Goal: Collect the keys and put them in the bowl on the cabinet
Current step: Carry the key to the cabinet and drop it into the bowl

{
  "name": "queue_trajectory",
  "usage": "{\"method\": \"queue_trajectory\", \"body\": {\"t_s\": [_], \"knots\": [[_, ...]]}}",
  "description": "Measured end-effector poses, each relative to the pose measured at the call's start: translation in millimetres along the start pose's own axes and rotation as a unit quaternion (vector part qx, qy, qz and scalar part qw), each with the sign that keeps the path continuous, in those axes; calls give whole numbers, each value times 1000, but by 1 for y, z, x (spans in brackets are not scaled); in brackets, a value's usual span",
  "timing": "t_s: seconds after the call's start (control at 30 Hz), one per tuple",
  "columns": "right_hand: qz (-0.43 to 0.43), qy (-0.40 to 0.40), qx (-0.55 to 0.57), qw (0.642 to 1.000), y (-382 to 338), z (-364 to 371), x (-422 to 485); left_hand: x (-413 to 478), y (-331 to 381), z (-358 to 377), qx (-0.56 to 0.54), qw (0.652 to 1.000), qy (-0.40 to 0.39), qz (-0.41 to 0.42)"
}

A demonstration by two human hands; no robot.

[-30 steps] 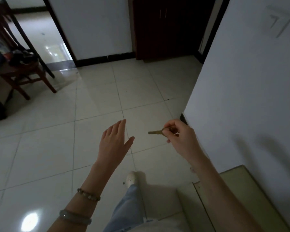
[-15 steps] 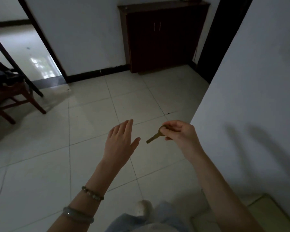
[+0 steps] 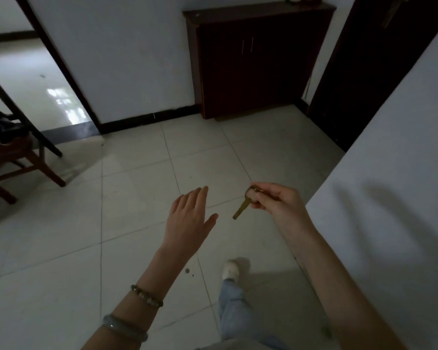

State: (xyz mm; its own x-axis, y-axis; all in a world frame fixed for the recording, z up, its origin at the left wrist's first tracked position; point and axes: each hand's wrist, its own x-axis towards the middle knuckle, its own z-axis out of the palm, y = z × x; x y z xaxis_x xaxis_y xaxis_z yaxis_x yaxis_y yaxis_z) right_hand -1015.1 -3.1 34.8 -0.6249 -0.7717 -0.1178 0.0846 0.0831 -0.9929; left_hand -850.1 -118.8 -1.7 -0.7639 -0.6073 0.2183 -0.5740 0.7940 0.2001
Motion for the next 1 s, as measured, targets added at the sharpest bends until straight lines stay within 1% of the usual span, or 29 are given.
{"method": "queue_trajectory", "body": {"t_s": [0.23,0.37,0.53,0.83,1.0], "knots": [[7,54,34,998,-26,-23,143,152,-12,17,7,999,-4,36],[6,55,35,998,-41,-36,212,228,-16,27,-2,999,0,36],[11,58,49,997,-47,-45,280,290,-21,46,-20,999,-9,35],[4,53,71,996,-50,-56,420,433,-56,81,-8,999,1,52],[0,93,81,992,-66,-55,511,533,-83,96,-5,997,-14,81]]}}
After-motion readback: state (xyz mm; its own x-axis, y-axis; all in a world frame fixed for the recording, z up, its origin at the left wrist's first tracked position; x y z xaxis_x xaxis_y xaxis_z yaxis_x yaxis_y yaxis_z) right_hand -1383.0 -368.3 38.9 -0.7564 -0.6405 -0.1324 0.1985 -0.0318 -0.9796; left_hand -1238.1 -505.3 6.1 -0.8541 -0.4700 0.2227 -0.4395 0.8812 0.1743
